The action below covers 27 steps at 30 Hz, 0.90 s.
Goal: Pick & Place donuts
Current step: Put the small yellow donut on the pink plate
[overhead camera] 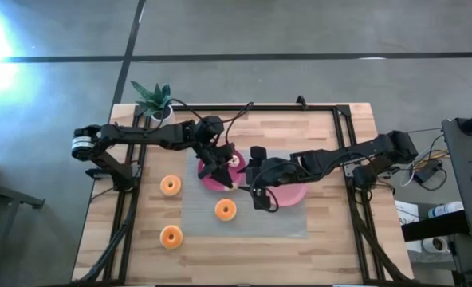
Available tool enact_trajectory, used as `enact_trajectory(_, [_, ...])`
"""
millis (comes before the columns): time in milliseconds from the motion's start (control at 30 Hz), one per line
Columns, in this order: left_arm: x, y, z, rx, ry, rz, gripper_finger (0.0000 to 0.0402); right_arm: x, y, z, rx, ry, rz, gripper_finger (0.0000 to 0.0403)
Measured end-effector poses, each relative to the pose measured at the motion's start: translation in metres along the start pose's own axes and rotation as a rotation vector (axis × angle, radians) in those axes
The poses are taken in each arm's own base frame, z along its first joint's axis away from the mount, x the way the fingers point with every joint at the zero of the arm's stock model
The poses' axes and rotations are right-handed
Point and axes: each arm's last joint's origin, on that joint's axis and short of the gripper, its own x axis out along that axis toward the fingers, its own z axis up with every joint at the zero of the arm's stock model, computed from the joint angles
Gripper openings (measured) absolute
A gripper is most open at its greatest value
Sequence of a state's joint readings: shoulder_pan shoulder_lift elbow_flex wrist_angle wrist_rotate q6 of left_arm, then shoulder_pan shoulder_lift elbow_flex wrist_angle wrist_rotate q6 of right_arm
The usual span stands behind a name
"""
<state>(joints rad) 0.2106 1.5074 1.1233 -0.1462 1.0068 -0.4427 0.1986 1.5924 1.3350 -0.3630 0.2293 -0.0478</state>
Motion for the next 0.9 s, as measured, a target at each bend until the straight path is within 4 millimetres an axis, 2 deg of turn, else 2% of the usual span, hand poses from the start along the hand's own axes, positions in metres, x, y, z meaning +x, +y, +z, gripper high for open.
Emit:
enact_trajectory(133, [-0.001, 0.003, -0.003, -0.003, 0.006, 0.047, 0.0000, -0.006, 0.000, -0.002, 0.000, 0.052, 0.010, 0.0214])
enact_trajectory(300, [-0.001, 0.004, -0.003, 0.008, 0.002, 0.065, 0.0000, -0.010, -0.001, 0.007, 0.001, 0.011, 0.013, 0.0214])
enact_trajectory(633, [-0.001, 0.002, 0.001, 0.032, -0.023, 0.074, 0.0000, 0.005, 0.003, 0.005, -0.012, -0.010, 0.059, 0.0211])
enact_trajectory(900, [-0.001, 0.005, -0.003, -0.003, -0.002, 0.087, 0.0000, 0.011, 0.004, 0.002, -0.021, 0.018, 0.054, 0.0147])
